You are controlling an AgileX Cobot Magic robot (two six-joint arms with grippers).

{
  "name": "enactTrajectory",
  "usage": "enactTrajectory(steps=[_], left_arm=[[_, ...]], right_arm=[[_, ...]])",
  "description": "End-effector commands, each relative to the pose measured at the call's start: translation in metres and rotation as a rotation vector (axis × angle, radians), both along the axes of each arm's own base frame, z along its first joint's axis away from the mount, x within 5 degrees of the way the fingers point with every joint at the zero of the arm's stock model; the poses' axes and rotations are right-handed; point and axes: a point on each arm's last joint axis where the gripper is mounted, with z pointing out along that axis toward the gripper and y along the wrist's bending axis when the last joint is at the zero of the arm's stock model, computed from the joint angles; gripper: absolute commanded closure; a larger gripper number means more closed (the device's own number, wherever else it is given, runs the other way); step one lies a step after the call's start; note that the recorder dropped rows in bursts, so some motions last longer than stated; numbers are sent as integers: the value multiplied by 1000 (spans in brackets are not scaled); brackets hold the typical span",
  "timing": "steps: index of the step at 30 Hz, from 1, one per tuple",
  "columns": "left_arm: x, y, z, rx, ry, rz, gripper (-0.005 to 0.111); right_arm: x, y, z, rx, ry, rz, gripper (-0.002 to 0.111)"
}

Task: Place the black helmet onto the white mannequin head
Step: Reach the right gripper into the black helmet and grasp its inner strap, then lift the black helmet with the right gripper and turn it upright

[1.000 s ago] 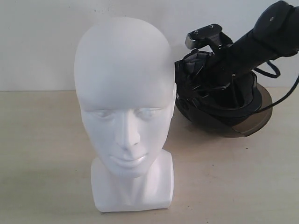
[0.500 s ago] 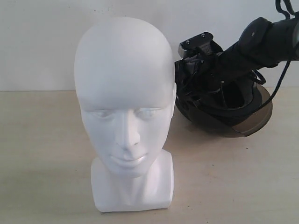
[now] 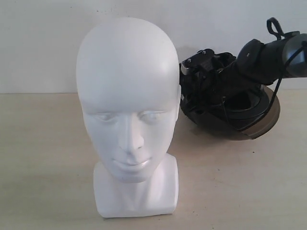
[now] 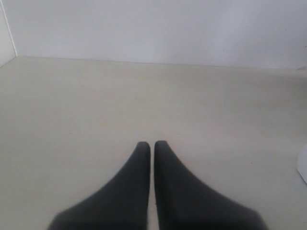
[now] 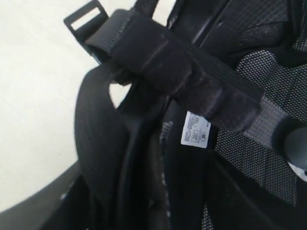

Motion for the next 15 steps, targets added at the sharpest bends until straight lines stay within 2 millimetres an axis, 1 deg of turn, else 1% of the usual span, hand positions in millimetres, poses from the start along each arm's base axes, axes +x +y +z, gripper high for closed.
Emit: enactTrajectory(steps=[1, 5, 7, 9, 10, 11, 12, 13, 15], left_arm=[[0, 0, -1, 6, -2, -1, 102], [0, 0, -1, 6, -2, -1, 102], [0, 0, -1, 6, -2, -1, 102], [0, 0, -1, 6, -2, -1, 102], [0, 0, -1, 6, -2, -1, 102], [0, 0, -1, 6, -2, -1, 102], [0, 0, -1, 6, -2, -1, 102], [0, 0, -1, 6, -2, -1, 102], [0, 0, -1, 6, -2, -1, 102]], right_arm=[[5, -1, -6, -23, -32, -2, 47], [8, -1, -15, -29, -29, -11, 48], [9, -1, -17, -39, -39, -4, 52], [10, -2, -16, -49, -62, -2, 67], [10, -2, -16, -65, -71, 12, 80], [10, -2, -16, -67, -71, 13, 86], [10, -2, -16, -67, -71, 13, 102], [10, -2, -16, -67, -71, 13, 108], [9, -2, -14, -15, -38, -41, 108]])
